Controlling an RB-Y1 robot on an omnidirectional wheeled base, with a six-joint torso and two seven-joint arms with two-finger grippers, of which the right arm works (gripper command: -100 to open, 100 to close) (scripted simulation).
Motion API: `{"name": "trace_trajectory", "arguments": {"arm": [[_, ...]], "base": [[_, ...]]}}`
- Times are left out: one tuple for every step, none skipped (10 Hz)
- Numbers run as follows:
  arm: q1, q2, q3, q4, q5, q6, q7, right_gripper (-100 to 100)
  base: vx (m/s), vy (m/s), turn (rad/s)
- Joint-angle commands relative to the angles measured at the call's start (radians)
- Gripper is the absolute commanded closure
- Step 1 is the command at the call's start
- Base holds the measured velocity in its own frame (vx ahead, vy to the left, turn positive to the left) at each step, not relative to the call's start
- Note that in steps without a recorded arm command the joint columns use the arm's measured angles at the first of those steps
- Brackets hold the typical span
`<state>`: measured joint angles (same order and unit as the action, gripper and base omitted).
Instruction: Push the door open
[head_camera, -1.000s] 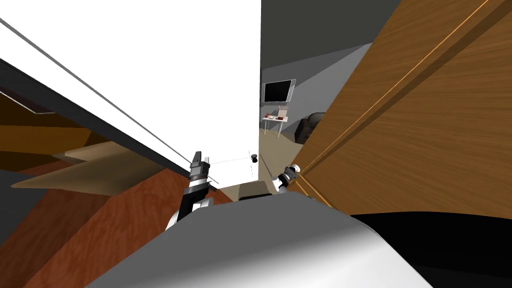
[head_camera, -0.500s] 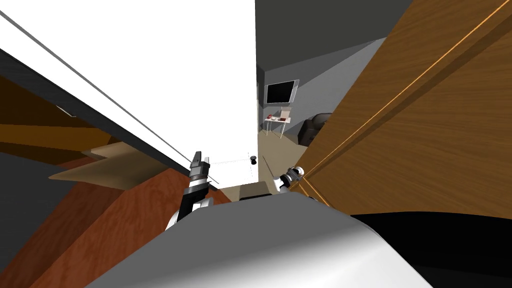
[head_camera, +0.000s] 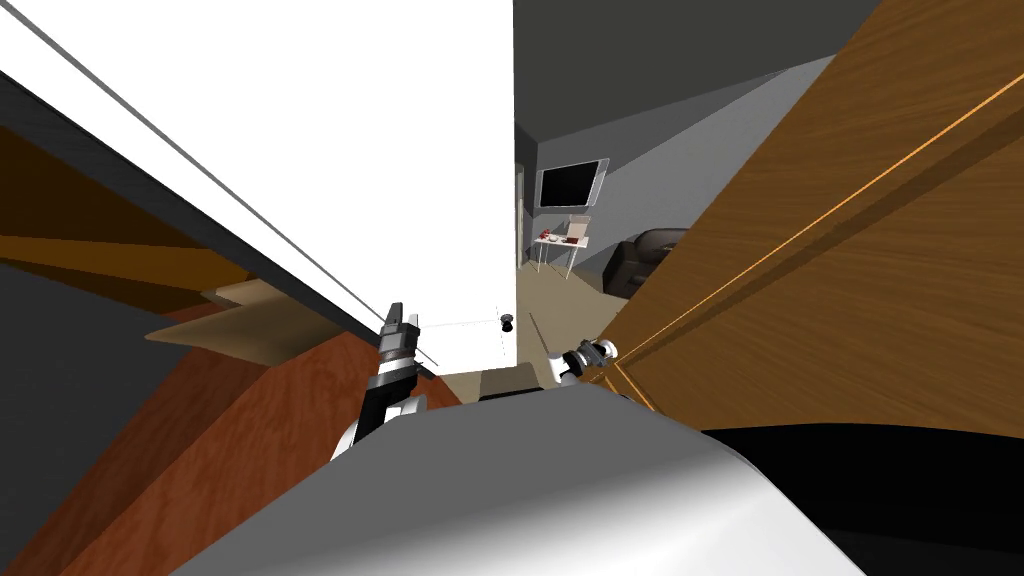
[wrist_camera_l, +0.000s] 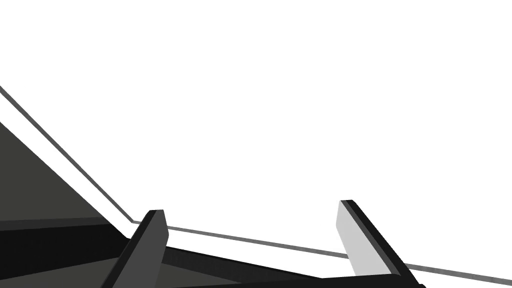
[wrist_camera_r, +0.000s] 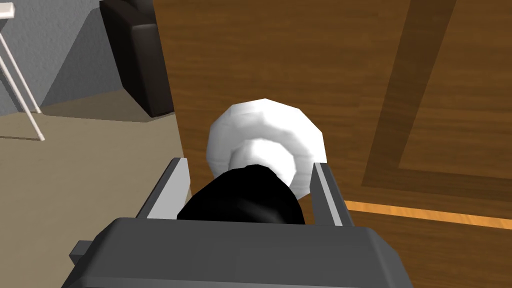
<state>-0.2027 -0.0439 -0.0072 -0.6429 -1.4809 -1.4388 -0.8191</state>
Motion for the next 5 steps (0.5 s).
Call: {"name": "trace_trajectory", "arguments": {"arm": [[0.007, -0.010, -0.023, 0.010, -0.022, -0.028, -0.002, 100], [0.007, -0.010, -0.037, 0.016, -0.040, -0.047, -0.001, 100], [0.007, -0.010, -0.051, 0.021, -0.057, -0.065, -0.001, 100], [0.007, -0.010, -0.065, 0.027, -0.075, -0.083, -0.001, 100], [0.007, -0.010, -0.065, 0.027, -0.075, -0.083, -0.001, 100]], "base": [[0.025, -0.036, 0.102], [0.040, -0.079, 0.214], [0.047, -0.101, 0.202], [0.042, -0.117, 0.172], [0.037, -0.090, 0.053]]}}
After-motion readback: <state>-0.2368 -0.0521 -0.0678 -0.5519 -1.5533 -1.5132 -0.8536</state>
